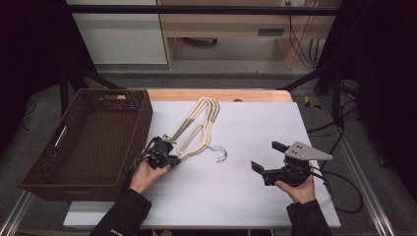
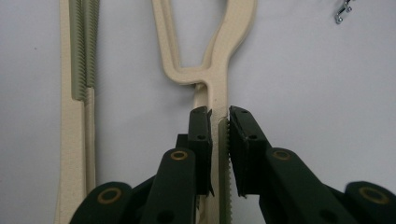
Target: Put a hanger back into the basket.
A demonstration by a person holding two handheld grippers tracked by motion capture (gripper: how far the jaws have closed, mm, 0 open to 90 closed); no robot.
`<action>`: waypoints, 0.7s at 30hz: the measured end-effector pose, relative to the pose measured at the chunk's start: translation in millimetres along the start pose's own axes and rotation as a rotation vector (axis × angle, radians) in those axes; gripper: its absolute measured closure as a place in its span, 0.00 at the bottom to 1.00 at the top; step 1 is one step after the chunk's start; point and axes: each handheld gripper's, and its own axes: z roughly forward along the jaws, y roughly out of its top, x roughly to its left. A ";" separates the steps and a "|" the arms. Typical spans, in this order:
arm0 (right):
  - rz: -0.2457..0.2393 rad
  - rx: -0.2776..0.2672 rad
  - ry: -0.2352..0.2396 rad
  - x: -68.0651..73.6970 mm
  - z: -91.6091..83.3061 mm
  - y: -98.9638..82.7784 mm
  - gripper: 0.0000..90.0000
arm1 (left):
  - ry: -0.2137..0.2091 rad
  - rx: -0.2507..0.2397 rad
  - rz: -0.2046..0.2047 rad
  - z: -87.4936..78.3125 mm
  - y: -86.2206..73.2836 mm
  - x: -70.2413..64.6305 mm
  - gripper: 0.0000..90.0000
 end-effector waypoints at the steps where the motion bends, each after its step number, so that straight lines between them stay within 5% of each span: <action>1: -0.001 0.000 0.000 0.0 0.3 -0.1 0.02 | 0.007 -0.005 0.003 -0.7 0.1 -1.5 0.88; 11: -0.005 0.016 0.016 2.8 11.2 -2.3 0.03 | 0.029 -0.106 -0.017 -18.3 0.0 -6.5 0.88; 21: -0.019 0.077 0.053 10.0 40.3 -8.3 0.05 | 0.023 -0.173 -0.031 -32.2 0.8 -7.9 0.88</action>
